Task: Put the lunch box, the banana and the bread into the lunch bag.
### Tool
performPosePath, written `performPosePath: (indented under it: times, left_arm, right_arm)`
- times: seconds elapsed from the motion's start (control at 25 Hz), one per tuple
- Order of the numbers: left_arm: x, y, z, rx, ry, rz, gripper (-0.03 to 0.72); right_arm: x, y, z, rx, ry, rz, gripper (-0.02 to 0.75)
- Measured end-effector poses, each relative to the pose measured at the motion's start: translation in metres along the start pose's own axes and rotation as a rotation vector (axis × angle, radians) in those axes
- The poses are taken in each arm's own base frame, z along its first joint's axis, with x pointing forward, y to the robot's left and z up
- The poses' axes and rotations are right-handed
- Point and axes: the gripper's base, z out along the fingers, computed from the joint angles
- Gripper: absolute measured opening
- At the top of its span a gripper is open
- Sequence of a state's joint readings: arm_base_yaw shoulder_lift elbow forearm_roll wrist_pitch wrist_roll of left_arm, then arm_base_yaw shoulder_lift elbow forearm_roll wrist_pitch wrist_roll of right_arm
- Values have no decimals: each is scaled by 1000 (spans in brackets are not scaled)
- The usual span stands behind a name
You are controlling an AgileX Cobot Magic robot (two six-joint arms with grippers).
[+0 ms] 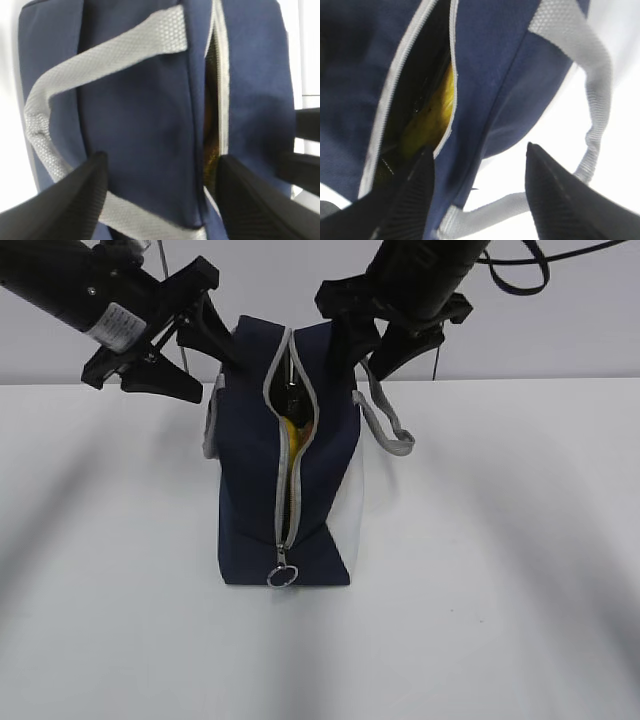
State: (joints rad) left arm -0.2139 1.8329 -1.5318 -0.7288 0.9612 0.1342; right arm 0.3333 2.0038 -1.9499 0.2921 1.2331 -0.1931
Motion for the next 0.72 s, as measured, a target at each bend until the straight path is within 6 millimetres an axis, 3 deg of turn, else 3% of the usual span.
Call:
performPosePath:
  times: [0.24,0.4,0.6,0.72]
  left_arm:
    - [6,-6,-27,-56,3,77,480]
    - [17,-17,-52,-93,24,131,481]
    - [31,-27,-83,-160,41,180,481]
    - [40,-33,-98,-175,48,203,481]
  right_arm:
    - [4,15,-45,53,-80,-63,440]
    - [11,48,-77,94,-134,-166,440]
    - [32,90,-91,112,-123,-294,440]
    - [46,97,-93,107,-104,-324,440]
